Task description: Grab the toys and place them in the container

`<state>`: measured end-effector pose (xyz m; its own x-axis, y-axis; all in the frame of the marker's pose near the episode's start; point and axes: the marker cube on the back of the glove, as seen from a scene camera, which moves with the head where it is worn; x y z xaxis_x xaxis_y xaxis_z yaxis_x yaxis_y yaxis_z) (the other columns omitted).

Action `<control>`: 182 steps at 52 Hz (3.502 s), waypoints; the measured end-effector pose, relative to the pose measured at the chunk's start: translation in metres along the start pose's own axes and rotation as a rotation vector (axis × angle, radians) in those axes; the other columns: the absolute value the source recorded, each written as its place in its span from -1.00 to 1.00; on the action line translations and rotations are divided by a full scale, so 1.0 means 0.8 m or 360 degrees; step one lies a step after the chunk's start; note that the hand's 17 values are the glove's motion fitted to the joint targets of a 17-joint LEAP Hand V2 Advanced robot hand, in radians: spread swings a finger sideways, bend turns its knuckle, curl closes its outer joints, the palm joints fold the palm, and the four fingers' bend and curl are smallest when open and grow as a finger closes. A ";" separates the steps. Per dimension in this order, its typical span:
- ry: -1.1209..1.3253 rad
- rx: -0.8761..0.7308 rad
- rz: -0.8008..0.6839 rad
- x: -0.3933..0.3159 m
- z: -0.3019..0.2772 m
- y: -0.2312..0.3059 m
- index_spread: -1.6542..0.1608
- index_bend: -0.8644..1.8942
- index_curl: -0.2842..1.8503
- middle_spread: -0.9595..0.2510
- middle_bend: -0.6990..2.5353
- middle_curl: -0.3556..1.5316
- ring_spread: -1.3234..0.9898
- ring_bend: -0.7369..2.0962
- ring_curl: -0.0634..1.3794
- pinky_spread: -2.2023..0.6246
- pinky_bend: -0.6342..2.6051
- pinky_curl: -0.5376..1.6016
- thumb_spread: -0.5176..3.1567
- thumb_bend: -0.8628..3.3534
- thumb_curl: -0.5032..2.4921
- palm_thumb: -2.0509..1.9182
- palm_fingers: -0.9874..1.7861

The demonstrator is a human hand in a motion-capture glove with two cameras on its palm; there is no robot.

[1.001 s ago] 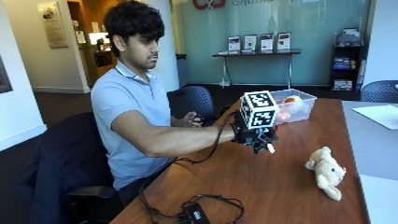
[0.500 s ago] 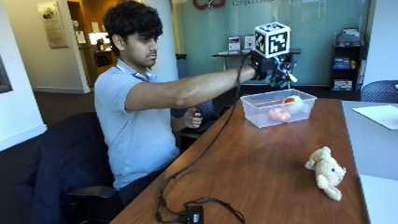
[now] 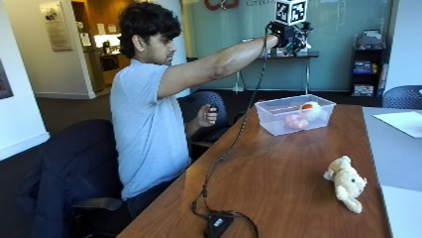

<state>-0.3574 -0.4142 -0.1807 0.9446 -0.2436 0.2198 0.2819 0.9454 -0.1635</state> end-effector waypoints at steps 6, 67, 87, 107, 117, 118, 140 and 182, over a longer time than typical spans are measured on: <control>0.0028 -0.0045 -0.0046 -0.026 0.023 -0.022 0.72 -0.24 -0.18 0.51 -0.22 -0.04 -0.03 0.12 -0.15 0.33 0.07 -0.04 0.12 -0.38 -0.39 0.40 0.34; 0.0171 -0.0517 0.1086 0.470 0.115 0.249 0.48 -0.27 -0.47 0.58 -0.49 -0.34 0.16 -0.37 -0.47 0.63 0.08 -0.16 -0.10 -0.62 -0.51 0.00 -0.44; 0.0133 -0.0646 0.1340 0.573 0.246 0.269 0.45 -0.24 -0.47 0.58 -0.50 -0.38 0.16 -0.40 -0.58 0.63 0.09 -0.17 -0.06 -0.60 -0.49 0.03 -0.43; 0.0005 -0.0281 0.1129 0.569 0.249 0.281 0.60 -0.18 -0.39 0.57 -0.30 -0.26 0.03 0.01 -0.38 0.48 0.00 -0.21 0.18 -0.42 -0.42 0.26 0.25; -0.0037 -0.0251 0.1048 0.526 0.220 0.279 0.67 -0.19 -0.35 0.57 -0.26 -0.21 -0.01 0.09 -0.27 0.45 0.00 -0.19 0.17 -0.35 -0.39 0.34 0.26; -0.0049 -0.0242 0.1040 0.520 0.216 0.277 0.67 -0.19 -0.35 0.57 -0.25 -0.20 -0.01 0.09 -0.26 0.44 0.00 -0.19 0.17 -0.35 -0.39 0.34 0.26; 0.0062 -0.0030 0.0796 0.361 0.075 0.187 0.72 -0.16 -0.27 0.58 -0.22 -0.12 -0.04 0.13 -0.17 0.43 0.03 -0.15 0.16 -0.26 -0.39 0.35 0.22; 0.0137 -0.0093 -0.0016 -0.012 0.060 -0.022 0.72 -0.15 -0.18 0.58 -0.18 -0.03 -0.03 0.17 -0.05 0.42 0.08 -0.12 0.15 -0.17 -0.41 0.30 0.18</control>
<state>-0.3793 -0.4184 -0.1333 0.9519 -0.2734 0.1385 0.2986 0.9292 -0.2178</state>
